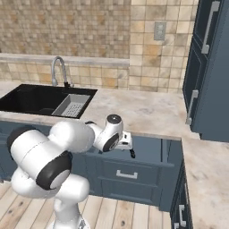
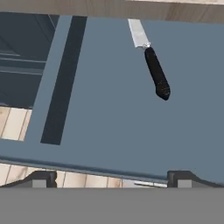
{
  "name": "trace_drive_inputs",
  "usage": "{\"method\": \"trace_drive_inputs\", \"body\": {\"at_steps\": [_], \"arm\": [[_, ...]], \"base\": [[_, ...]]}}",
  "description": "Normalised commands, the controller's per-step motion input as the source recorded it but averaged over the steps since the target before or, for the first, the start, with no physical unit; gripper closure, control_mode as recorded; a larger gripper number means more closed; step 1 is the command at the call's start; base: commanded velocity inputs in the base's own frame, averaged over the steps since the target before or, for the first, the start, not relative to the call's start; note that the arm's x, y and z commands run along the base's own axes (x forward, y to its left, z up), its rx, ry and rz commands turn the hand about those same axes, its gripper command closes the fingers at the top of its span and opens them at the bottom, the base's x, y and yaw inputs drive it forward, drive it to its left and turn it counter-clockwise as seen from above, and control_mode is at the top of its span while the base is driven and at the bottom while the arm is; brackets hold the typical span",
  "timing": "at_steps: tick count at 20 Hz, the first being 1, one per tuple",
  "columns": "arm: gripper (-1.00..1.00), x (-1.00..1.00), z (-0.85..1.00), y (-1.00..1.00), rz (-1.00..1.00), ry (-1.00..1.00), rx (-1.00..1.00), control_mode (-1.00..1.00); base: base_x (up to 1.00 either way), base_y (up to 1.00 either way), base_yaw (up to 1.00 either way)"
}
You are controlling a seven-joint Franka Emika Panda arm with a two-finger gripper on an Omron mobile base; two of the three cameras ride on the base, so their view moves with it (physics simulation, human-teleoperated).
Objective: Pick up the knife from the drawer and place it on the cutting board. Then place the meat from the plate to the cutting board.
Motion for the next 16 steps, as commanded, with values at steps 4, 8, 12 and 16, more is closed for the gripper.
{"method": "trace_drive_inputs", "body": {"at_steps": [4, 8, 12, 16], "arm": [[-1.0, 0.25, -0.16, 0.0, -0.03, 0.07, 0.03, -1.0], [-1.0, 0.17, -0.1, 0.0, -0.04, 0.13, 0.03, -1.0], [-1.0, 0.05, -0.11, 0.0, -0.04, 0.14, 0.04, -1.0], [-1.0, 0.0, -0.17, 0.0, -0.05, 0.16, 0.02, -1.0]], "base": [[0.0, 0.0, 0.0], [0.0, 0.0, 0.0], [0.0, 0.0, 0.0], [0.0, 0.0, 0.0]]}}
